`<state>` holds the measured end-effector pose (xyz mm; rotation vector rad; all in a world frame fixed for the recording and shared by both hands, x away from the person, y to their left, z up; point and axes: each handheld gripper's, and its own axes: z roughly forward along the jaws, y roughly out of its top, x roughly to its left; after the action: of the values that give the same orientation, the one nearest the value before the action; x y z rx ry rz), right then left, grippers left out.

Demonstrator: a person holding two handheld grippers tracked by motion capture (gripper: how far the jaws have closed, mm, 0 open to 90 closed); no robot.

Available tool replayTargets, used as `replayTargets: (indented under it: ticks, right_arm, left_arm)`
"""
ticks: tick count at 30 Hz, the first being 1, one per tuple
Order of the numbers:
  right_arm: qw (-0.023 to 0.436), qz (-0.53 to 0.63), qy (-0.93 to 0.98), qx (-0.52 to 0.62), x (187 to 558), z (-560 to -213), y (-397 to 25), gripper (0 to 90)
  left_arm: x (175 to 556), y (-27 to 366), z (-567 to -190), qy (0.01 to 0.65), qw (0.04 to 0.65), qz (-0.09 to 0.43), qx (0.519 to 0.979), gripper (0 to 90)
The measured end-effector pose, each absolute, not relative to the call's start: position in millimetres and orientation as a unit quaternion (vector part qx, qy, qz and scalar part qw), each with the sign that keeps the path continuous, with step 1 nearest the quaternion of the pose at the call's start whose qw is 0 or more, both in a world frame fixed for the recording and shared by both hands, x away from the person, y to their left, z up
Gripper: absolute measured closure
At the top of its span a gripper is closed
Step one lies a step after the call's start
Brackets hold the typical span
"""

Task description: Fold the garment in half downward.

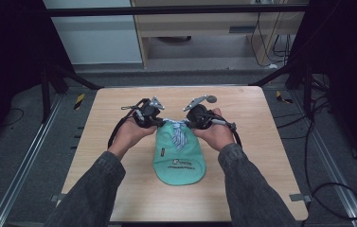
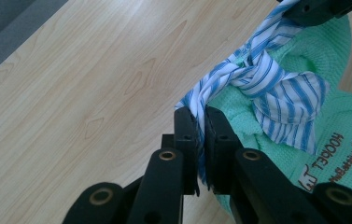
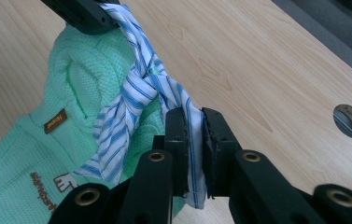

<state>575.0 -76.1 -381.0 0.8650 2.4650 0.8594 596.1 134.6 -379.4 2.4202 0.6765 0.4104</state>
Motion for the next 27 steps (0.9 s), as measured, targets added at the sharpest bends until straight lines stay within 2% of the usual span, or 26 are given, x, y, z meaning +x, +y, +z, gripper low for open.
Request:
replayTargets:
  ticks: [8,17,27]
  right_arm:
    - [0.208,0.304,0.873,0.319,585.3,-377.1,-82.1,81.3]
    - [0.228,0.307,0.874,0.301,556.9,-387.6,-86.9,80.5]
    - [0.226,0.308,0.873,0.303,549.5,-395.6,-88.5,80.3]
  left_arm:
    - [604.3,125.1,-373.4,0.249,0.295,0.161,0.908,84.8]
    - [569.4,118.5,-380.8,0.234,0.294,0.184,0.908,84.5]
    - [577.2,120.1,-389.6,0.24,0.305,0.172,0.906,84.5]
